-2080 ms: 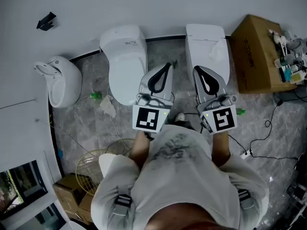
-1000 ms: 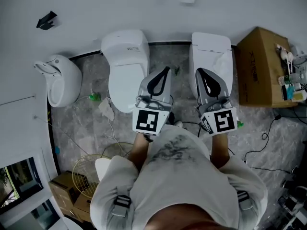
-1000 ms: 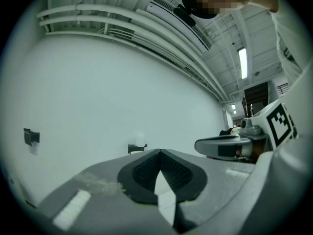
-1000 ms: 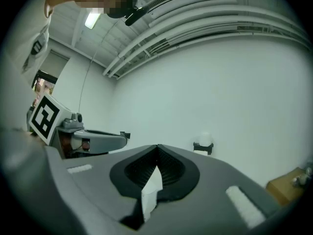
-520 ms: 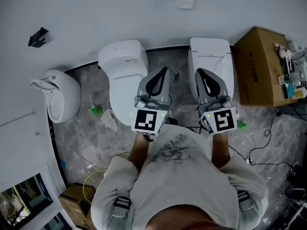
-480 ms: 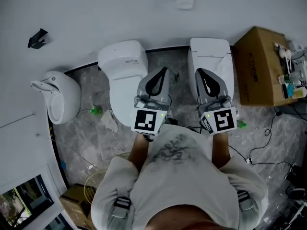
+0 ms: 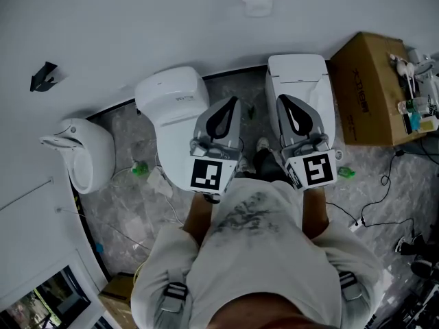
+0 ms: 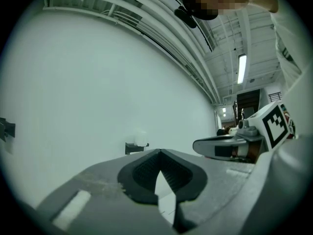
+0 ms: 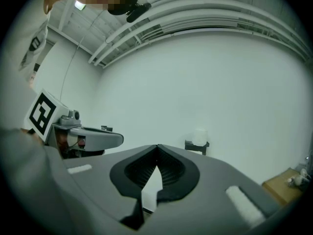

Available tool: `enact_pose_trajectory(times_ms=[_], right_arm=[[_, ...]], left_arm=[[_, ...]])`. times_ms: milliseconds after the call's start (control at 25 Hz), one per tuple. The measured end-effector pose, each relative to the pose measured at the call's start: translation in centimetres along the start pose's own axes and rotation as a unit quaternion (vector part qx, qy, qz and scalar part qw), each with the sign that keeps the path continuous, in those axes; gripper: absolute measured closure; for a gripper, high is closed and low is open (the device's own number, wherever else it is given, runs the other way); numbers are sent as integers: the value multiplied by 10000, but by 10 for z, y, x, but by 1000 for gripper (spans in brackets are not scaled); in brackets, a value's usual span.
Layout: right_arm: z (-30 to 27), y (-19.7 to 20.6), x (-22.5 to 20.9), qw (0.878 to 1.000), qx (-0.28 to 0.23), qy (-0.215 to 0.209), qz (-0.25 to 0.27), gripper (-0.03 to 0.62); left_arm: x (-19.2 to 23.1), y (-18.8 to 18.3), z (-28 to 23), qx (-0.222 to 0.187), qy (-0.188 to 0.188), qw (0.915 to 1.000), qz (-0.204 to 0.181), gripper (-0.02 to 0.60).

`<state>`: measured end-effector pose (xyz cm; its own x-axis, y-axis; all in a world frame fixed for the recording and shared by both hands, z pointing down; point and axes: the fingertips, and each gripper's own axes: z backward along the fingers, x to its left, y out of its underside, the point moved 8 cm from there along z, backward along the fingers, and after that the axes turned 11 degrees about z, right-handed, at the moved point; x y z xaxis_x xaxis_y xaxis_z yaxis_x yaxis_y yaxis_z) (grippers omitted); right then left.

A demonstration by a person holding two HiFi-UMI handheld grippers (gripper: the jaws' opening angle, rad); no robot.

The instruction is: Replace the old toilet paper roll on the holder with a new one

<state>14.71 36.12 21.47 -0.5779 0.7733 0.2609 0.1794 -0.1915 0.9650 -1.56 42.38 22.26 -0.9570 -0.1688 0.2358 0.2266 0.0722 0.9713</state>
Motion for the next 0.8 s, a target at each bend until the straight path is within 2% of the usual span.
enact_pose_trajectory(times_ms=[480,800], right_arm=[[-52,19,-34,9998,-7,-167,-75,594],[-99,37,-83,9994,22,-303,-144,594]], left_arm=[[28,-1,-52,-35,-150,9999,-70,583],[44,0,-117,38,-219,9998,-14,583]])
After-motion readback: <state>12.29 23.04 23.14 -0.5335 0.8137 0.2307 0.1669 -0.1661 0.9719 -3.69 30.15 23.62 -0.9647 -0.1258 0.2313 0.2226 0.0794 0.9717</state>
